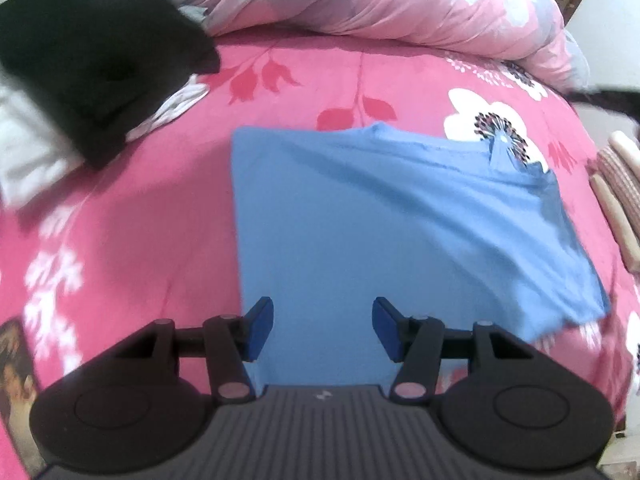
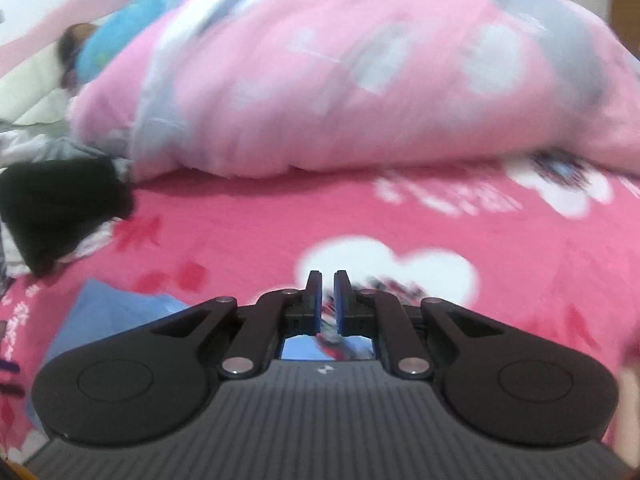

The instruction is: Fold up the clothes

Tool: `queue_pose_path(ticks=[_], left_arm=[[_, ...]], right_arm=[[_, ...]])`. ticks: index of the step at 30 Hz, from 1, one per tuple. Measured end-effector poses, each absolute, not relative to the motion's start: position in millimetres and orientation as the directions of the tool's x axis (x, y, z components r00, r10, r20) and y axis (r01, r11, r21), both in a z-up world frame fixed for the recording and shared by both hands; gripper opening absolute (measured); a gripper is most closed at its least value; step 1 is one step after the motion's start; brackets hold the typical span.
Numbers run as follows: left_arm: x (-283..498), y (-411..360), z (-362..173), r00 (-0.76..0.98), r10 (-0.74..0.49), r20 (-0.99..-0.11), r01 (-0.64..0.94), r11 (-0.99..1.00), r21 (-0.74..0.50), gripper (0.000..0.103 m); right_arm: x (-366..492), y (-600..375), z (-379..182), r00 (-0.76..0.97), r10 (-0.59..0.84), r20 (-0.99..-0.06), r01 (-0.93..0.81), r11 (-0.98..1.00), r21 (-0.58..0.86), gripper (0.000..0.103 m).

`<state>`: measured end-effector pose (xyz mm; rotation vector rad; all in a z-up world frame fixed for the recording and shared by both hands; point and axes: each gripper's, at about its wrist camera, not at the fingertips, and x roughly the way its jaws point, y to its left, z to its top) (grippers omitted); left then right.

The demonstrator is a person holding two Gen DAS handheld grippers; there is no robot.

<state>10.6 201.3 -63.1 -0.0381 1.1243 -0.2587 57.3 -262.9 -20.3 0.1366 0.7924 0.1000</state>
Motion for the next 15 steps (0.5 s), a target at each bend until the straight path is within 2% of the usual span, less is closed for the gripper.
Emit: queue_pose_path(ticks=[3, 9, 11, 13, 15], left_arm=[[37, 184, -78, 0.421, -0.202, -0.884, 0.183, 0.974, -0.136, 0.056], [77, 160, -101, 0.457, -0.154, -0.876, 0.182, 0.98, -0.077, 0.056], [85, 152, -105, 0.466, -0.138, -0.874, 0.2, 0.979, -0.048, 0.056], [90, 145, -106, 0.476, -0.127, -0.87, 0.215, 0.976, -0.025, 0.056], [94, 139, -109, 0.482, -0.118, -0.868, 0.228, 0.974, -0.006, 0.056]], right_arm=[[38, -285, -39, 0.644, 0.139, -0.753, -0.023, 0.987, 0.162, 0.006], [24, -297, -86, 0.55, 0.182, -0.815, -0.097, 0.983, 0.154, 0.01], [24, -297, -100, 0.532, 0.198, -0.823, -0.145, 0.979, 0.141, 0.014], [29, -293, -108, 0.52, 0.204, -0.83, -0.201, 0.973, 0.113, 0.03], [38, -293, -120, 0.497, 0.206, -0.843, -0.235, 0.967, 0.097, 0.033]])
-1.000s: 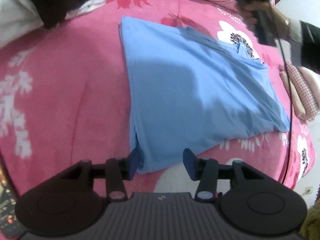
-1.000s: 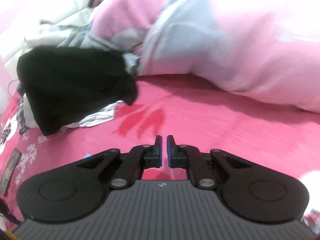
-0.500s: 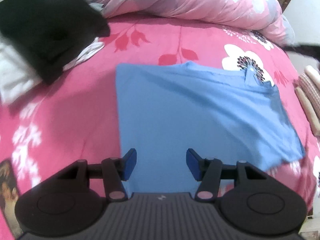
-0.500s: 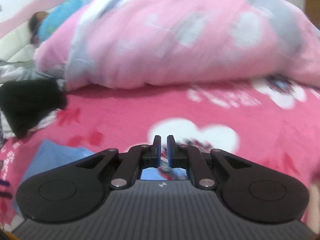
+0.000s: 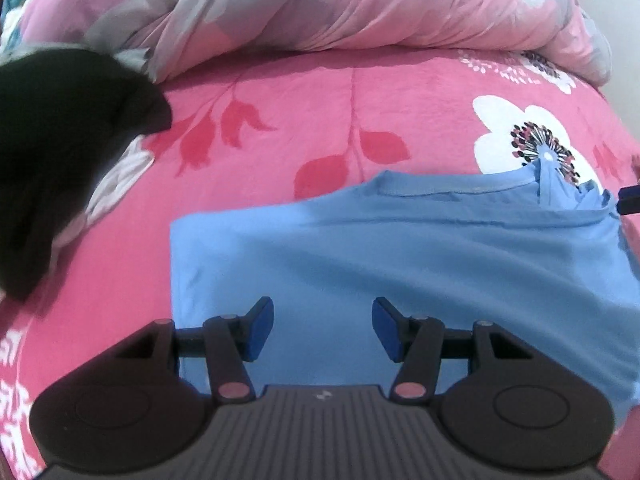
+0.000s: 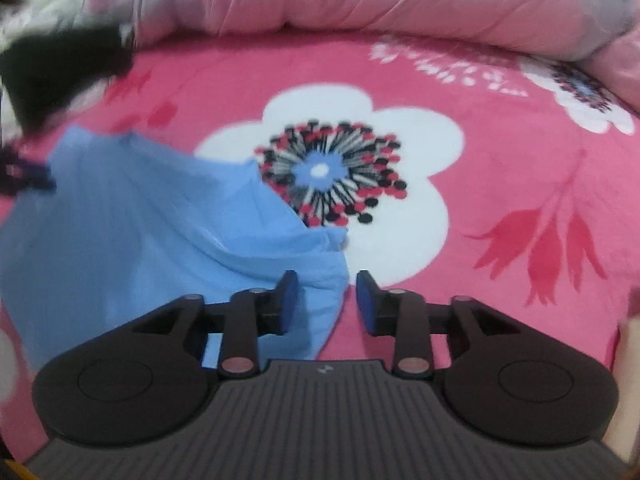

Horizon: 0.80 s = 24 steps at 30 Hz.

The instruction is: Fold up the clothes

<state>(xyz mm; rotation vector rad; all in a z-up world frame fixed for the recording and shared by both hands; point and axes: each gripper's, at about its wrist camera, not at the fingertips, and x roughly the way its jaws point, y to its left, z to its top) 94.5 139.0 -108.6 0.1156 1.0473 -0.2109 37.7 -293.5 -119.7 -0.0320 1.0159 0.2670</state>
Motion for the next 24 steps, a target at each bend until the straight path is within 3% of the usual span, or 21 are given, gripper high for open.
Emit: queue_pose_path(ticks=[5, 6, 7, 8, 16, 24], left_arm=[[99, 123, -118, 0.49, -0.091, -0.867, 0.253, 0.967, 0.041, 0.056], [99, 121, -121, 0.489, -0.088, -0.868, 0.248, 0.968, 0.042, 0.056], [100, 119, -124, 0.487, -0.08, -0.87, 0.238, 0.97, 0.043, 0.056], [101, 118, -126, 0.489, -0.073, -0.869, 0.227, 0.973, 0.046, 0.056], [107, 112, -130, 0.516, -0.043, -0.856, 0.212, 0.974, 0.079, 0.056], [110, 109, -130, 0.53, -0.019, -0.848, 0.226, 0.967, 0.12, 0.058]], right_arm=[[53, -302, -135, 0.46, 0.285, -0.841, -0.293, 0.943, 0.159, 0.032], [54, -304, -135, 0.452, 0.312, -0.836, -0.303, 0.935, 0.185, 0.026], [55, -305, -135, 0.446, 0.337, -0.829, -0.313, 0.927, 0.208, 0.007], [54, -306, -133, 0.45, 0.355, -0.82, -0.322, 0.92, 0.222, 0.005], [40, -326, -84, 0.628, 0.373, -0.683, -0.271, 0.928, 0.257, 0.003], [51, -342, -101, 0.692, 0.349, -0.632, -0.179, 0.931, 0.319, 0.003]])
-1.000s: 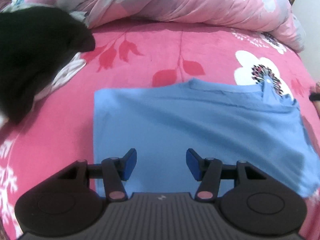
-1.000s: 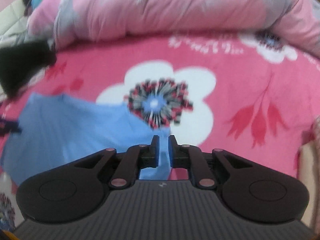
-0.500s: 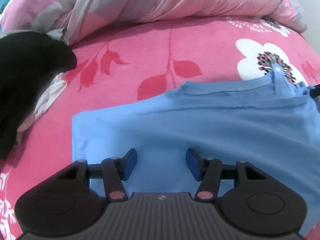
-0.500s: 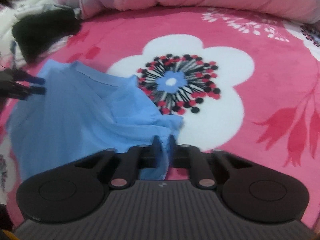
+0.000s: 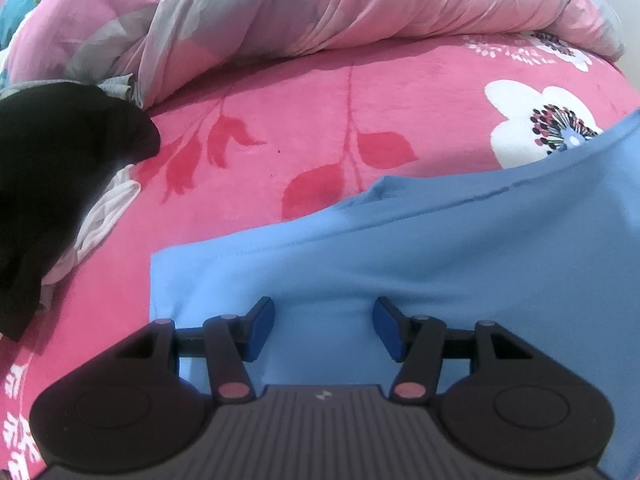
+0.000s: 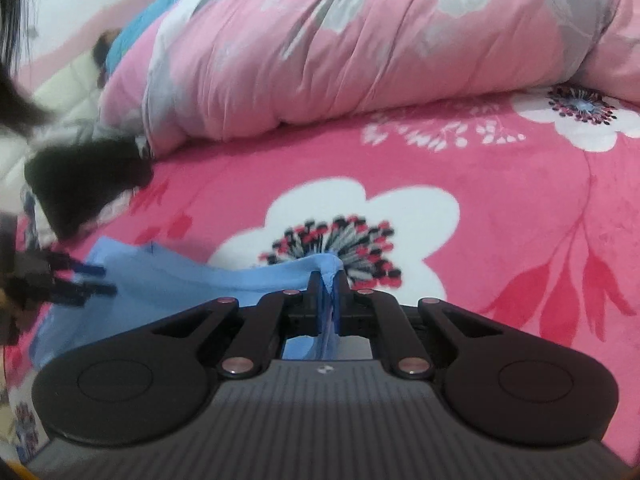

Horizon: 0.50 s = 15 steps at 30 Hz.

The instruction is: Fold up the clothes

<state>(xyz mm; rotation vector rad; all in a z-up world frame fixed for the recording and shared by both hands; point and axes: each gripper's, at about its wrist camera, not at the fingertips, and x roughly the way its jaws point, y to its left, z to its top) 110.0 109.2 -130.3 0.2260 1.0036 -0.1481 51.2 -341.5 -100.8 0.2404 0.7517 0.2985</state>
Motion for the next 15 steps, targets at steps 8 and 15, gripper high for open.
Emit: queue_pose_path(ticks=[8, 15], left_arm=[[115, 107, -133, 0.54, -0.011, -0.841, 0.234, 0.963, 0.137, 0.059], [117, 107, -129, 0.56, -0.013, -0.829, 0.242, 0.959, 0.148, 0.061]], right_arm=[[57, -349, -134, 0.694, 0.309, -0.651, -0.099, 0.936, 0.339, 0.003], [67, -355, -156, 0.649, 0.253, -0.717, -0.001, 0.943, 0.332, 0.02]])
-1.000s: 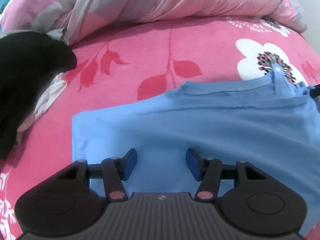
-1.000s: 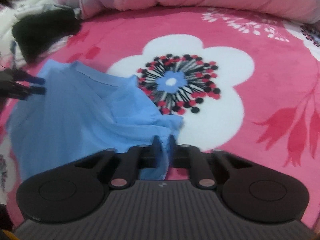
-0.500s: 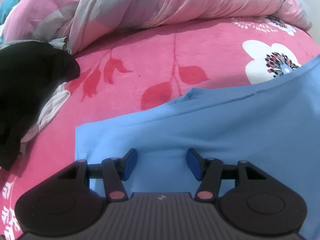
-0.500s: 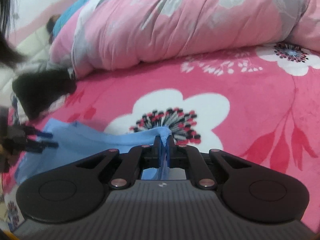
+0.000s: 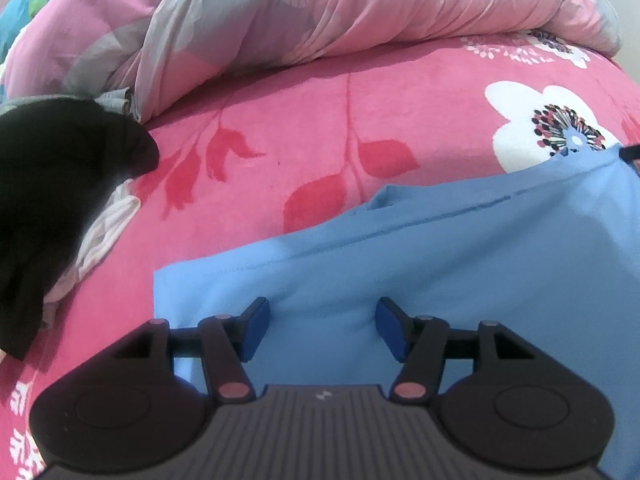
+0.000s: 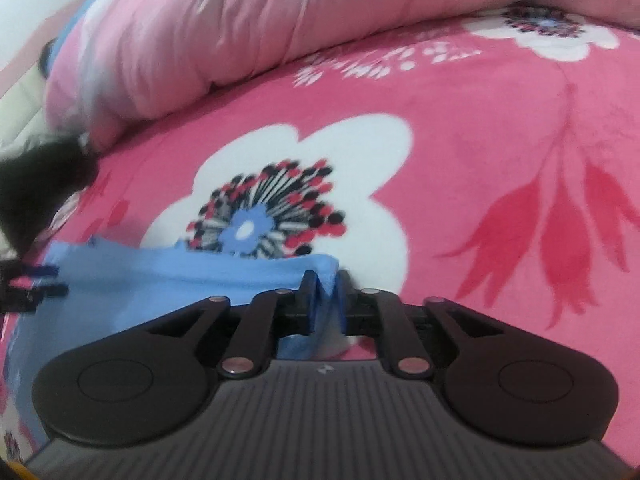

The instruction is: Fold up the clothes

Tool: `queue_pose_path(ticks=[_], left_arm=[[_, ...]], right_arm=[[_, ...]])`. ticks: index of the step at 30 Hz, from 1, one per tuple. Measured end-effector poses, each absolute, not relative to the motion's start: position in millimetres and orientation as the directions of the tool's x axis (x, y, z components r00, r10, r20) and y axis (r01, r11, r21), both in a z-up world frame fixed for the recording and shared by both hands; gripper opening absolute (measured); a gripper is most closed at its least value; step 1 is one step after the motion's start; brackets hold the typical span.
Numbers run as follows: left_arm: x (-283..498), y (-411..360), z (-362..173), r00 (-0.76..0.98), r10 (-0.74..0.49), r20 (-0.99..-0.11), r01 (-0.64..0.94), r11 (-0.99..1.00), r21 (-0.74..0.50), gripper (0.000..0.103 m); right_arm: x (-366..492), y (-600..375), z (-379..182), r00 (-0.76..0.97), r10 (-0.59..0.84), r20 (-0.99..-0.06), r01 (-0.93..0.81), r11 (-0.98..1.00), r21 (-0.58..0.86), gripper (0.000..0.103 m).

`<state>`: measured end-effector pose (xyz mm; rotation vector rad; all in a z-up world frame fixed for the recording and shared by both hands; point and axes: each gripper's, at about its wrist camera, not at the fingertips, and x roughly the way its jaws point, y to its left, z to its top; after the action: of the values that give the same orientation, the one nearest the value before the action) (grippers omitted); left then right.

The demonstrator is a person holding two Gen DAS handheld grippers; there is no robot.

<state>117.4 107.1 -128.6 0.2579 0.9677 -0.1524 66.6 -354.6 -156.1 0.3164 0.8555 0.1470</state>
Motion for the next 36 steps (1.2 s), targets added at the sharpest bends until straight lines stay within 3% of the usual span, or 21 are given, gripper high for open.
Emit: queue_pose_path(ticks=[1, 5, 7, 11, 13, 17, 19, 24, 30, 33, 35, 36], left_arm=[[118, 108, -127, 0.568, -0.009, -0.823, 0.241, 0.958, 0.156, 0.061], [123, 110, -124, 0.608, 0.016, -0.794, 0.242, 0.949, 0.205, 0.061], [128, 113, -125, 0.615, 0.041, -0.787, 0.216, 0.952, 0.218, 0.061], [127, 129, -120, 0.61, 0.054, -0.791, 0.129, 0.978, 0.166, 0.061], [120, 136, -119, 0.598, 0.06, -0.8, 0.101, 0.984, 0.149, 0.061], [98, 146, -120, 0.564, 0.057, -0.824, 0.063, 0.992, 0.111, 0.061], [85, 151, -120, 0.548, 0.053, -0.835, 0.038, 0.995, 0.088, 0.061], [54, 164, -115, 0.527, 0.034, -0.849, 0.026, 0.998, 0.056, 0.065], [16, 183, -111, 0.479, 0.002, -0.878, 0.052, 0.998, 0.03, 0.067], [-4, 198, -112, 0.447, -0.001, -0.894, 0.052, 0.998, 0.025, 0.067], [-17, 207, -109, 0.425, -0.016, -0.905, 0.05, 0.999, 0.005, 0.067], [-23, 211, -107, 0.414, -0.026, -0.91, 0.049, 0.999, -0.006, 0.067]], right_arm=[[63, -354, -146, 0.671, 0.215, -0.71, 0.022, 0.951, 0.309, 0.027], [55, -333, -101, 0.753, 0.057, -0.656, 0.096, 0.976, 0.195, 0.029], [59, -303, -88, 0.769, 0.136, -0.625, -0.021, 0.982, 0.189, 0.029], [81, -216, -93, 0.652, 0.426, -0.628, -0.358, 0.902, 0.241, 0.023], [95, -175, -113, 0.567, 0.491, -0.662, -0.432, 0.861, 0.269, 0.013], [125, -112, -153, 0.453, 0.511, -0.731, -0.489, 0.828, 0.275, 0.009], [141, -99, -166, 0.485, 0.453, -0.748, -0.461, 0.859, 0.221, 0.003], [158, -106, -146, 0.592, 0.37, -0.716, -0.336, 0.921, 0.199, 0.007], [127, -53, -138, 0.349, 0.603, -0.717, -0.673, 0.694, 0.256, 0.005], [146, -36, -163, 0.401, 0.532, -0.746, -0.621, 0.756, 0.205, 0.002], [165, -43, -163, 0.476, 0.526, -0.705, -0.477, 0.827, 0.296, 0.0], [164, -46, -155, 0.53, 0.492, -0.691, -0.419, 0.86, 0.291, 0.007]])
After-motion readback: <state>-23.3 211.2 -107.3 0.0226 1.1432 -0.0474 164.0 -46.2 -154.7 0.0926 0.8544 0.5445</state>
